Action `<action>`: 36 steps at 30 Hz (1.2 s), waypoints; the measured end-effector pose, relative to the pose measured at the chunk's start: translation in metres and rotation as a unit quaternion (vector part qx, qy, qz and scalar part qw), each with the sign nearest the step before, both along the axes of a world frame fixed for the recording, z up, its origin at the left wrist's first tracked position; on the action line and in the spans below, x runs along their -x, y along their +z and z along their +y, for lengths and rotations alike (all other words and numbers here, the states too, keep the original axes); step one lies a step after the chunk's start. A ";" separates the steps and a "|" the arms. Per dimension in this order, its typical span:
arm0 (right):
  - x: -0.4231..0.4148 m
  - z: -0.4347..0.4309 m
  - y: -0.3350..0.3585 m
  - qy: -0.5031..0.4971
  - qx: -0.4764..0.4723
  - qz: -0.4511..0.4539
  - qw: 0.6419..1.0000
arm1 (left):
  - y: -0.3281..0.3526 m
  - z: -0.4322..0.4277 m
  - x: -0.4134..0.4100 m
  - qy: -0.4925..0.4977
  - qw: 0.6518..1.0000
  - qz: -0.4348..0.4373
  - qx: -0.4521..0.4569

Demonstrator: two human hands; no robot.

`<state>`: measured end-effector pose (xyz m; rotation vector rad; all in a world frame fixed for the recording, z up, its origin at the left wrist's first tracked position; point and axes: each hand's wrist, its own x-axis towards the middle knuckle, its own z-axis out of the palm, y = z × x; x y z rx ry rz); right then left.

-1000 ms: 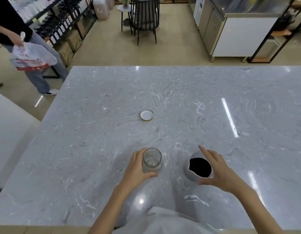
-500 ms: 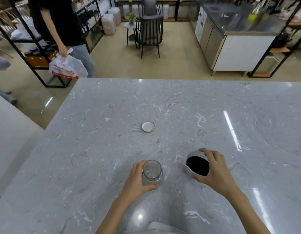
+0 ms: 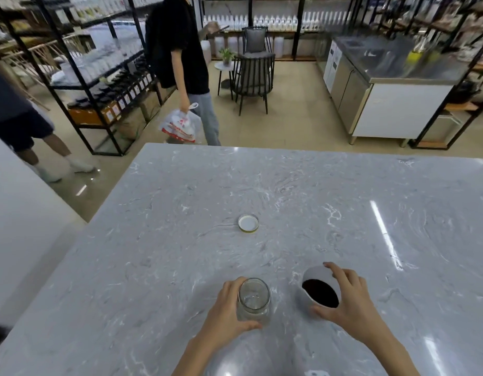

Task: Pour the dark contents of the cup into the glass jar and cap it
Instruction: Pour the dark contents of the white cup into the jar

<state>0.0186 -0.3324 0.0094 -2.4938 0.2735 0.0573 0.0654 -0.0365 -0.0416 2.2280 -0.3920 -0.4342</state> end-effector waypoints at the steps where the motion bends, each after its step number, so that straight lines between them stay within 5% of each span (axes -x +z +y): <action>1: 0.004 0.002 -0.005 0.004 -0.016 0.006 1.000 | 0.000 0.001 0.000 -0.001 1.000 -0.001 0.000; 11: 0.026 0.019 -0.035 -0.031 -0.078 -0.009 0.996 | -0.007 -0.003 0.006 0.022 0.998 0.002 0.054; 16: 0.029 0.012 -0.043 0.029 -0.140 -0.019 0.990 | -0.015 -0.006 0.012 0.066 0.994 0.022 0.081; 23: 0.026 0.011 -0.047 0.020 -0.198 -0.045 0.979 | -0.010 -0.009 0.012 0.068 0.997 -0.027 0.007; 28: 0.017 0.009 -0.048 0.032 -0.198 -0.054 0.978 | -0.018 -0.010 0.012 0.063 0.995 0.011 0.083; 36: 0.020 0.003 -0.044 0.080 -0.192 0.026 0.978 | -0.021 -0.019 -0.011 0.034 0.996 0.008 0.085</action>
